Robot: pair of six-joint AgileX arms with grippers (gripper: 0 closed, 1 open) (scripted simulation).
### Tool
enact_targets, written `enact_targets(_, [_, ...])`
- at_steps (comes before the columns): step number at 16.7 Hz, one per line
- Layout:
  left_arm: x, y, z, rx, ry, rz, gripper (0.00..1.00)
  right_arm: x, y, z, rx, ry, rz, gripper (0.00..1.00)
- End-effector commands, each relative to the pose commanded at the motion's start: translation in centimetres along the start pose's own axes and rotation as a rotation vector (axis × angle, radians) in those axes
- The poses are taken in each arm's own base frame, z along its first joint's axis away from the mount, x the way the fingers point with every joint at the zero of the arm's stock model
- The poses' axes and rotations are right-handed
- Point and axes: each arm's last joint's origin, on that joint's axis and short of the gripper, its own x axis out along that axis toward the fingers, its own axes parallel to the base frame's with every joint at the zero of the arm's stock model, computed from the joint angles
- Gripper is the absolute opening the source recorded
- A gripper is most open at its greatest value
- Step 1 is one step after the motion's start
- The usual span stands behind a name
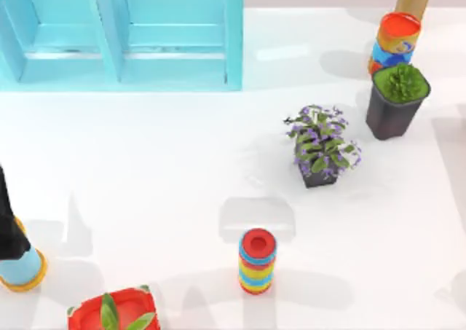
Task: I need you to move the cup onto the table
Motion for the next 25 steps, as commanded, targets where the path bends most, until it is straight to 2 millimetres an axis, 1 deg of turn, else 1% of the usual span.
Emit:
enact_targets(7, [0.0,0.0,0.0,0.000,0.000,0.000,1.00,-0.1,0.0,0.0,-0.001,-0.001,-0.002,0.00])
enact_targets(10, [0.0,0.0,0.0,0.000,0.000,0.000,1.00,-0.8,0.9,1.1,-0.046,-0.005,-0.020,0.00])
enact_targets(12, [0.0,0.0,0.0,0.000,0.000,0.000,1.00,-2.3,2.4,2.4,-0.093,-0.043,-0.054,0.00])
enact_targets(14, [0.0,0.0,0.0,0.000,0.000,0.000,1.00,-4.6,4.2,3.4,-0.130,-0.100,-0.085,0.00])
enact_targets(16, [0.0,0.0,0.0,0.000,0.000,0.000,1.00,-7.0,6.1,3.7,-0.143,-0.145,-0.093,0.00])
enact_targets(18, [0.0,0.0,0.0,0.000,0.000,0.000,1.00,-8.8,7.8,3.1,-0.129,-0.146,-0.074,0.00])
enact_targets(20, [0.0,0.0,0.0,0.000,0.000,0.000,1.00,-9.8,9.1,1.9,-0.090,-0.094,-0.038,0.00])
enact_targets(23, [0.0,0.0,0.0,0.000,0.000,0.000,1.00,-10.1,9.9,0.4,-0.015,-0.019,-0.007,0.00])
enact_targets(25, [0.0,0.0,0.0,0.000,0.000,0.000,1.00,-10.0,10.0,0.0,0.001,-0.002,-0.002,0.00])
